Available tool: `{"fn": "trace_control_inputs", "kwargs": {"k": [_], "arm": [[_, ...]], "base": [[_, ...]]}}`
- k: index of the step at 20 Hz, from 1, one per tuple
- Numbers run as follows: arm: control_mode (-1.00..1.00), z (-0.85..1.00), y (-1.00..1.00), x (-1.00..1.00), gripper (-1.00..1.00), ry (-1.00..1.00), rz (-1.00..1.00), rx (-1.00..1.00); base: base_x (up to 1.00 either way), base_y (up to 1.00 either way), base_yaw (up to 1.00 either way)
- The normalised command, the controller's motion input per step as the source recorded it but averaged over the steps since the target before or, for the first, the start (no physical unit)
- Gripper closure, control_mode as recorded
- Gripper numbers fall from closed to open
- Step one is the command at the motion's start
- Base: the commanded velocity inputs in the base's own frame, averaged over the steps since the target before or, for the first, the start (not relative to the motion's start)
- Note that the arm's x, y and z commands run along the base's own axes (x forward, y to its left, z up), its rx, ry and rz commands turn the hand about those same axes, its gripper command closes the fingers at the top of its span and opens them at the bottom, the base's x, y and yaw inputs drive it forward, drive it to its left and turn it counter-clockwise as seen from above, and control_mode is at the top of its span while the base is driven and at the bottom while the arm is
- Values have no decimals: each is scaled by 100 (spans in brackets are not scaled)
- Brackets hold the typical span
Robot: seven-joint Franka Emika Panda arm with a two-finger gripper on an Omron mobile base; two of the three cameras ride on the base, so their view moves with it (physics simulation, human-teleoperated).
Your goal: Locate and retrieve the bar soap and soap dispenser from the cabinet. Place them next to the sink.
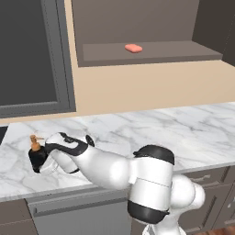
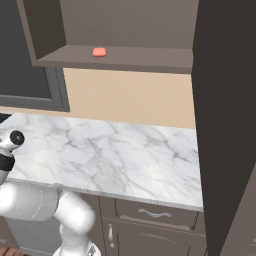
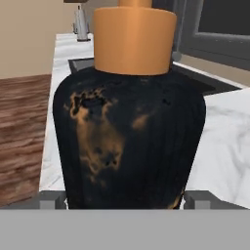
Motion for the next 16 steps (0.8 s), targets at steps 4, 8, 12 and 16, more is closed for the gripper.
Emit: {"fn": "trace_control_inputs", "kwargs": {"k": [4,8,12,16], "arm": [[-100,-40,35,27,100,0,14,0],[-100,-38,35,25,100,0,12,0],[-100,-40,34,25,100,0,12,0],[-100,-36,28,24,100,0,6,0]], "base": [[0,0,0],[0,0,0],[0,0,0],[0,0,0]]}}
